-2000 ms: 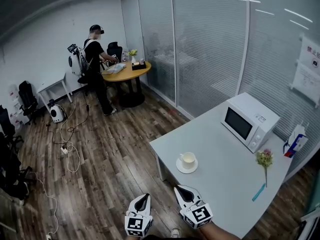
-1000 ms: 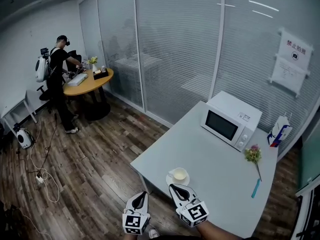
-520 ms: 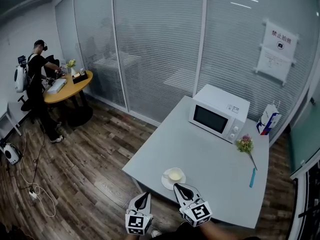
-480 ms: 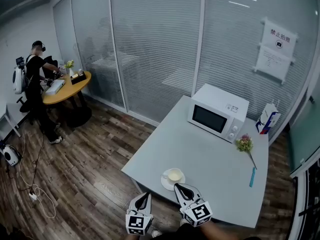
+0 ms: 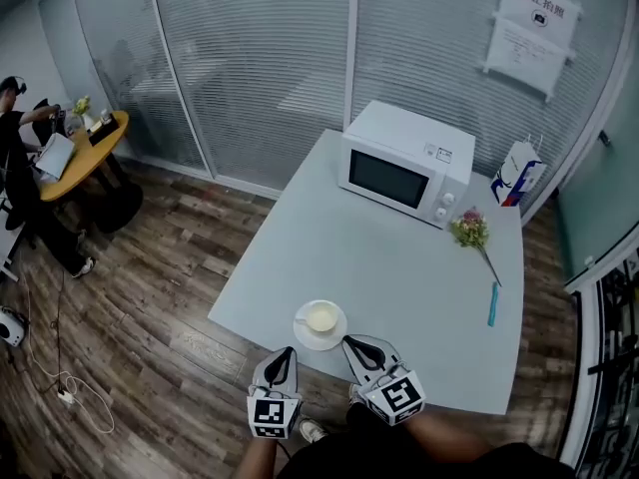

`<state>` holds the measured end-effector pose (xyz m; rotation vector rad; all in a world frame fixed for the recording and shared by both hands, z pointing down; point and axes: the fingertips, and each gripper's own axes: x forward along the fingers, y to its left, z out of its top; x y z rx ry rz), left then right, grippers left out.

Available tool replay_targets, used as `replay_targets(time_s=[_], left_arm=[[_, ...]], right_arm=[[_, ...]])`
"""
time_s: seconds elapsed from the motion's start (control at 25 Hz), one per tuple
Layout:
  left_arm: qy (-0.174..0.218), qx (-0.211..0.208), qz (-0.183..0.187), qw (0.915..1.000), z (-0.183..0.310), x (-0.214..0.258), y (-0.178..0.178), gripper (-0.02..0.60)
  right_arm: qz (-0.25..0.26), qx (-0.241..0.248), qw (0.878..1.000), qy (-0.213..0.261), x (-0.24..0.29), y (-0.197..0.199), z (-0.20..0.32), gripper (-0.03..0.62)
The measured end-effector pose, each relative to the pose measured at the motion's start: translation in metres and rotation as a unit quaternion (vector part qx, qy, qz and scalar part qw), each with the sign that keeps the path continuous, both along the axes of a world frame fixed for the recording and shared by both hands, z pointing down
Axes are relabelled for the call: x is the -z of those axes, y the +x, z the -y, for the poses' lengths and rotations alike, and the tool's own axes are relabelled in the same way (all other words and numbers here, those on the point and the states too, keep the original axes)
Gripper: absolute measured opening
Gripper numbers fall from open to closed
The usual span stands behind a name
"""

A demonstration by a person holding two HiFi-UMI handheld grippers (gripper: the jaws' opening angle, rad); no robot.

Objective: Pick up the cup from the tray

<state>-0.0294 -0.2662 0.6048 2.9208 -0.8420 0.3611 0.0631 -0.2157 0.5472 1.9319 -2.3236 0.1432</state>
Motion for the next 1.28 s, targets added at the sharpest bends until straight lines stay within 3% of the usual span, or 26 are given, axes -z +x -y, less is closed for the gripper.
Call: replay_targets(time_s=[0.28, 0.36, 0.44, 0.56, 0.88, 1.28], left_arm=[[-0.019, -0.045, 0.043, 0.9979, -0.007, -0.041, 0.043, 0.023], [-0.025, -0.046, 0.056, 0.9970, -0.006, -0.055, 0.051, 0.155], [-0.032, -0.035, 0.064, 0.9968, -0.002, -0.068, 0.057, 0.245], [-0.045, -0.035, 0.073, 0.9957, 0.002, -0.086, 0.070, 0.305], [-0.074, -0.033, 0.106, 0.9910, 0.010, -0.126, 0.096, 0.404], [-0.067, -0.021, 0.118, 0.9905, 0.031, -0.139, 0.117, 0.426]], right_arm=[[0.007, 0.001, 0.999, -0.046, -0.040, 0.019, 0.005, 0.005], [0.010, 0.003, 0.998, -0.056, -0.051, 0.023, 0.008, 0.005], [0.013, 0.004, 0.998, -0.065, -0.062, 0.026, 0.010, 0.005], [0.021, 0.007, 0.997, -0.076, -0.077, 0.031, 0.012, 0.005], [0.044, 0.004, 0.994, -0.098, -0.102, 0.045, 0.014, 0.005], [0.056, 0.002, 0.992, -0.113, -0.116, 0.070, 0.024, 0.005]])
